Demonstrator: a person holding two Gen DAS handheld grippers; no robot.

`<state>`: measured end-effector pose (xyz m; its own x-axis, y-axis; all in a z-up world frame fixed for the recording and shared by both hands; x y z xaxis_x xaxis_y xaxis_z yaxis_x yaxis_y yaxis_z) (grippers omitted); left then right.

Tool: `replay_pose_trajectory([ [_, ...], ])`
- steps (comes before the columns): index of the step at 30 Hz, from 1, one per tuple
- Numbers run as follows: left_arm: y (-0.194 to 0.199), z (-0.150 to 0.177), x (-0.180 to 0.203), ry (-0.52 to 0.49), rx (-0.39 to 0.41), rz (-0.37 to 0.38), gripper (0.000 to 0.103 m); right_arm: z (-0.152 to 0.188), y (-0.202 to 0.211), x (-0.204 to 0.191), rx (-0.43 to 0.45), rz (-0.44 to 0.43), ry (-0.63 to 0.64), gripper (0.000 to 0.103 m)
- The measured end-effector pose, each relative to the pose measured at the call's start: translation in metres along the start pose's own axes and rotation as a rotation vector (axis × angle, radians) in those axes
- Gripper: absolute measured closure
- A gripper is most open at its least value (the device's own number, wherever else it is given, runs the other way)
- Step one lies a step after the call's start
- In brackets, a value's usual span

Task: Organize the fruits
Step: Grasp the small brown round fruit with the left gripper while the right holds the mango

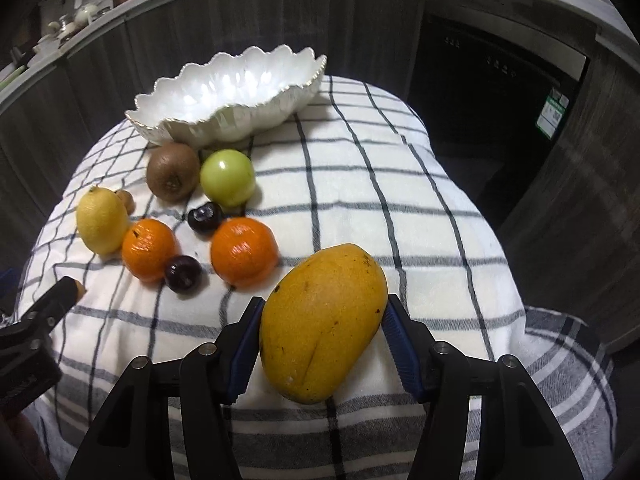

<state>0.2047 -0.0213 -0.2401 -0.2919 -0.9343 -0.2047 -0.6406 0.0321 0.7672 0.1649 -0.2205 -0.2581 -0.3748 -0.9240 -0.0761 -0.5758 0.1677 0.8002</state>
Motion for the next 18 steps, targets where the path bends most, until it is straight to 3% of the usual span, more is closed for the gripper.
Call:
replay_pose_trajectory([
  [4,-0.006,0.001,-0.001,0.006,-0.015,0.007,0.0,-0.009,0.003,-0.004,0.02,-0.003,0.003,0.044],
  [6,-0.011,0.001,-0.001,0.011,-0.03,0.013,0.008,-0.014,0.005,-0.008,0.033,-0.004,0.007,0.044],
  [8,-0.018,0.002,-0.001,0.014,-0.047,0.024,0.026,-0.017,0.005,-0.011,0.04,-0.005,0.013,0.044],
  [10,-0.024,0.003,-0.002,0.019,-0.062,0.03,0.036,-0.019,0.004,-0.015,0.042,-0.008,0.016,0.044],
  [13,-0.028,0.003,-0.005,0.02,-0.065,0.013,0.04,-0.019,0.002,-0.019,0.038,-0.012,0.02,0.044],
  [18,-0.036,0.011,-0.005,0.019,-0.094,0.021,0.064,-0.017,-0.003,-0.019,0.024,-0.005,0.024,0.044],
])
Point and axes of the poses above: each gripper's, at about its wrist camera, not at the fingertips, and y roughly against the way its jaws point, x to its right, z to its underside, the point moved 10 cm from there along -y, roughly the way its jaws point, and after that the axes turned 11 degrees about -y, right-handed, at the moved point
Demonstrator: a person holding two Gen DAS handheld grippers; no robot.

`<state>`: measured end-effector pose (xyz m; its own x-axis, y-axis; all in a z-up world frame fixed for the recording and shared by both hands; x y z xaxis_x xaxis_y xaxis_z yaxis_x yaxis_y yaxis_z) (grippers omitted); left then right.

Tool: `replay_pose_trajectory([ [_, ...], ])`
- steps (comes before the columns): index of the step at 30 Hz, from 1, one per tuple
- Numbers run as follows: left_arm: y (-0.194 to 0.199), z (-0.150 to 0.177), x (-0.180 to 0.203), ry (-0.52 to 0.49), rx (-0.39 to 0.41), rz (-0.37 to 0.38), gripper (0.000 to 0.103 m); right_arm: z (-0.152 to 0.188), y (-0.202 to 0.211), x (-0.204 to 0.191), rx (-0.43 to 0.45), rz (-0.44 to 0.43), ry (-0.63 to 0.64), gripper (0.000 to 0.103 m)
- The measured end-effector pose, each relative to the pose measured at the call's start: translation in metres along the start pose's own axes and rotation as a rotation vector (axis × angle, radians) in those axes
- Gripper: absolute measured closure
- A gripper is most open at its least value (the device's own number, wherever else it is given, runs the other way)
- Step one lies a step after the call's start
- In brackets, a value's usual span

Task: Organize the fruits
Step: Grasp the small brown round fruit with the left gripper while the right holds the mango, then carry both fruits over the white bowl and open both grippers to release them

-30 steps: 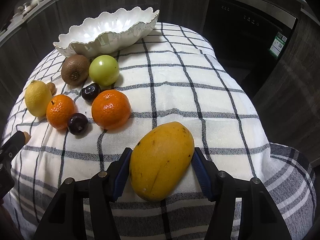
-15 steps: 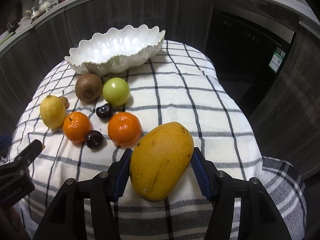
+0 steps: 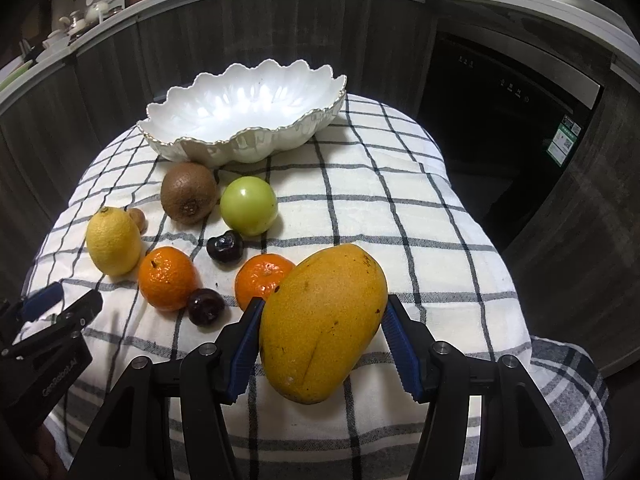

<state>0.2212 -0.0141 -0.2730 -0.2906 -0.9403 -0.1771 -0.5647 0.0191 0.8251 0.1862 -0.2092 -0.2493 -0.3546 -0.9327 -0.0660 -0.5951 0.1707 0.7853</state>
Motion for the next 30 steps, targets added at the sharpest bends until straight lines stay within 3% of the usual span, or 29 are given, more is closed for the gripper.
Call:
replay_pose_trajectory([
  [7,-0.003,0.003,-0.001,0.0,0.0,-0.018,0.07,0.001,-0.004,0.001,-0.008,0.004,0.001,0.044],
  [10,-0.007,0.006,0.0,0.003,-0.016,-0.007,0.077,0.001,-0.004,-0.001,-0.009,0.003,0.004,0.044],
  [20,-0.007,0.009,-0.001,0.005,-0.012,-0.008,0.079,0.002,-0.003,-0.002,-0.013,0.004,0.008,0.044],
  [30,0.013,-0.006,-0.006,-0.001,0.04,-0.023,0.079,-0.006,0.008,-0.001,0.01,-0.011,0.002,0.044],
])
Point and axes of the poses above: each gripper's, at about its wrist camera, not at the fingertips, and y roughly against the way its jaws point, x to its right, z to its underside, the point moved 10 cm from there along -y, roughly the way its jaws point, and after that the axes turned 11 degrees about -y, right-handed, at the moved point
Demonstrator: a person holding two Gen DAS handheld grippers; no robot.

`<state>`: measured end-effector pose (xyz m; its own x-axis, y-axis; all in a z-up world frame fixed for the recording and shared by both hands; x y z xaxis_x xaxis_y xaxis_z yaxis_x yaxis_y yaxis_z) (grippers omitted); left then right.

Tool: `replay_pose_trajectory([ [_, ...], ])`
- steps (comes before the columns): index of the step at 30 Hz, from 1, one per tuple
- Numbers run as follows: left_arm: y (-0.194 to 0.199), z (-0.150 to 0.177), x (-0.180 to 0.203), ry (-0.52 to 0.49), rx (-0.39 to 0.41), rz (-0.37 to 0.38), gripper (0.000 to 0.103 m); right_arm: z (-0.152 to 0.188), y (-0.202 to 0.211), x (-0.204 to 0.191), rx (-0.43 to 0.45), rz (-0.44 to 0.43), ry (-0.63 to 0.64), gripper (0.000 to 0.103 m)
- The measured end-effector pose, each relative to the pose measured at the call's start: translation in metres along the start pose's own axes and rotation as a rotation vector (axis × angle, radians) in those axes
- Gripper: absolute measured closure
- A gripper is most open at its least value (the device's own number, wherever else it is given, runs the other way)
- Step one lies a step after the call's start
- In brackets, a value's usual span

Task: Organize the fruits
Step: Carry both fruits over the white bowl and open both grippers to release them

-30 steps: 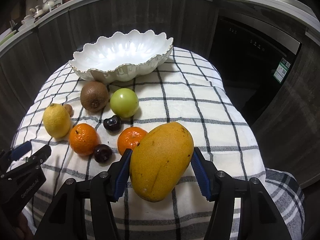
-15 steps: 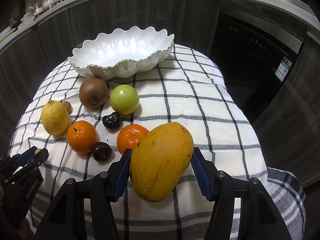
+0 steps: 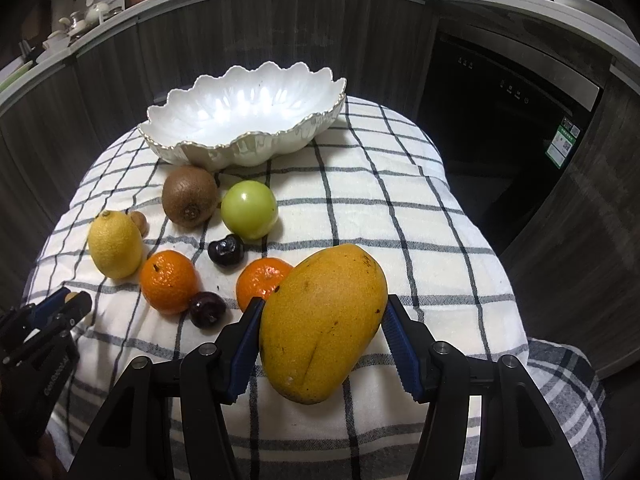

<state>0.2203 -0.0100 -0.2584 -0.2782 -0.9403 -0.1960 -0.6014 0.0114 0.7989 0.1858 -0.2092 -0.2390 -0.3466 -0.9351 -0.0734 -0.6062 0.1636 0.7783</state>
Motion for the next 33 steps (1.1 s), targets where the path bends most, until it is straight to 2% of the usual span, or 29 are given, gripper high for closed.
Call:
replay_pose_trajectory([
  [9,0.026,-0.031,-0.008,-0.01,0.078,-0.023,0.079,-0.028,0.017,-0.009,0.066,-0.042,0.004,0.044],
  [17,0.046,-0.079,-0.017,-0.024,0.175,-0.044,0.079,-0.068,0.029,-0.024,0.132,-0.092,0.006,0.044],
  [26,0.051,-0.133,-0.02,-0.028,0.25,-0.045,0.079,-0.114,0.029,-0.04,0.194,-0.137,0.029,0.044],
  [33,0.04,-0.174,-0.02,-0.052,0.288,-0.015,0.079,-0.147,0.019,-0.057,0.211,-0.168,0.051,0.043],
])
Point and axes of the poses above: each gripper's, at about its wrist camera, not at the fingertips, and y roughly against the way its jaws point, x to its right, z to its underside, the point moved 10 cm from there along -y, roughly the way its jaws point, and after that the axes turned 11 degrees about -y, right-handed, at the moved point
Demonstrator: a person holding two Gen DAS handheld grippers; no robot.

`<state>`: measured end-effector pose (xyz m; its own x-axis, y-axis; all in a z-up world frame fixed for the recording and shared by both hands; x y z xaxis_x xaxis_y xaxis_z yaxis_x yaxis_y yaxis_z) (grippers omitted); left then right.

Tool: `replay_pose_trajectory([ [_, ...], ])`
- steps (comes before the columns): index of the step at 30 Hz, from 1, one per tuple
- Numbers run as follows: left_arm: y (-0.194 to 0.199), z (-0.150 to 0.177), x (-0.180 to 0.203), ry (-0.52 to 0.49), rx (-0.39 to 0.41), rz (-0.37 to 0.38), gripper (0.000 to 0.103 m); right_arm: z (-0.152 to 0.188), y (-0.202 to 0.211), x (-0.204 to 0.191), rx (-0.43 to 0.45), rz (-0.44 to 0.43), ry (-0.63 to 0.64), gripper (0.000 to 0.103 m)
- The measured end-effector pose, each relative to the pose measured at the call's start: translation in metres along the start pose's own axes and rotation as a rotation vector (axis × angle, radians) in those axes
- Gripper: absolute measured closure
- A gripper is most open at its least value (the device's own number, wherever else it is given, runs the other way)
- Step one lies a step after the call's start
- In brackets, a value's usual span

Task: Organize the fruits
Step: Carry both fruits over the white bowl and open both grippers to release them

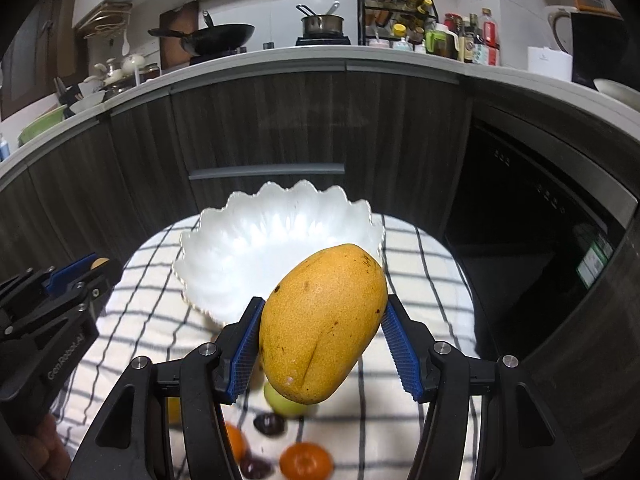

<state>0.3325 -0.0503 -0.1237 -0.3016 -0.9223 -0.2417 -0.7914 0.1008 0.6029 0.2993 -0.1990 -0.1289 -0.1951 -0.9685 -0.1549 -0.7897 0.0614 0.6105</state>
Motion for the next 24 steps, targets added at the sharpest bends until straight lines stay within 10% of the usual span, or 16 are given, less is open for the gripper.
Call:
replay_pose_trajectory([
  [24,-0.135,-0.02,0.01,0.024,-0.134,0.09,0.079,-0.027,-0.133,-0.007,-0.152,0.018,0.011,0.043],
])
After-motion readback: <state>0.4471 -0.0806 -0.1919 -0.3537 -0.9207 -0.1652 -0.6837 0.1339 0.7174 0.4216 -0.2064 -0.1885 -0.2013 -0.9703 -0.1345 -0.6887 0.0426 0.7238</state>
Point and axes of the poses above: each gripper's, at about its wrist camera, not at the fingertips, and y roughly against the way its jaws point, x to its right, z to its underside, the point moved 10 cm from there along -y, roughly the way its jaws point, and after that the axes turned 11 degrees about -y, right-handed, at the moved point
